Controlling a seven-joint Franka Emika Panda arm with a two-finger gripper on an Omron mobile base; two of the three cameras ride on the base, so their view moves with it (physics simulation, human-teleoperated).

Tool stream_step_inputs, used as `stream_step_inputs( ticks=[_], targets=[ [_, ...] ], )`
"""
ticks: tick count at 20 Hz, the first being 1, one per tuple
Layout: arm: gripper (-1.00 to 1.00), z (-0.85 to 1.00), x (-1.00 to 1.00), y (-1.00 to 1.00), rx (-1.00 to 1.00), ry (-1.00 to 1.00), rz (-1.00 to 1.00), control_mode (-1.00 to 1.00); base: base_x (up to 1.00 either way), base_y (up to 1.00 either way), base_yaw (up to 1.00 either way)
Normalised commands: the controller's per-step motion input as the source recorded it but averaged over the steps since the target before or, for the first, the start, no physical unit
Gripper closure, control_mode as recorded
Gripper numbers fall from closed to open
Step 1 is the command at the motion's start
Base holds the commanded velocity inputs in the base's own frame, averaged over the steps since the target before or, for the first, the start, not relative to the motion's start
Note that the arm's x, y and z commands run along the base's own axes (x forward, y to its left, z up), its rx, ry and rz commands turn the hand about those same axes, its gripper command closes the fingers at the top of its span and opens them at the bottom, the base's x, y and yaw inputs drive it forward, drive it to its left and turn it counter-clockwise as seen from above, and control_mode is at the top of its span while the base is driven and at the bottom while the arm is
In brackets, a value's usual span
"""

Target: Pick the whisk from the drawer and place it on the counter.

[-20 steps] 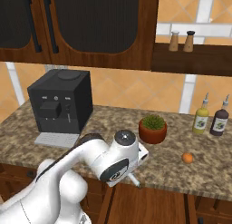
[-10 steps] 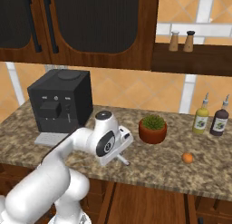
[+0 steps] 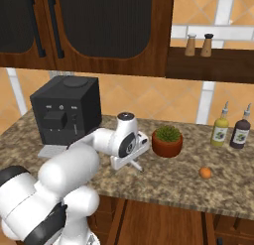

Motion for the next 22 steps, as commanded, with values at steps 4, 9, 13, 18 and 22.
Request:
stream_step_inputs(
  ticks=[4,9,13,18,22],
  targets=[
    [1.0,-0.17,-0.09,0.09,0.0,0.0,-0.06,-1.0,0.0,0.0,0.0],
    [-1.0,-0.14,-0.35,0.06,0.0,-0.1,-0.11,-1.0,0.0,0.0,0.0],
    [-1.0,-0.04,-0.07,0.0,0.0,-0.09,-0.08,-1.0,0.0,0.0,0.0],
    [-1.0,0.02,0.0,0.07,-0.01,-0.03,-0.06,-1.0,0.0,0.0,0.0],
    [-1.0,0.39,-0.42,0.2,-0.1,0.03,-0.15,-1.0,0.0,0.0,0.0]
  ],
)
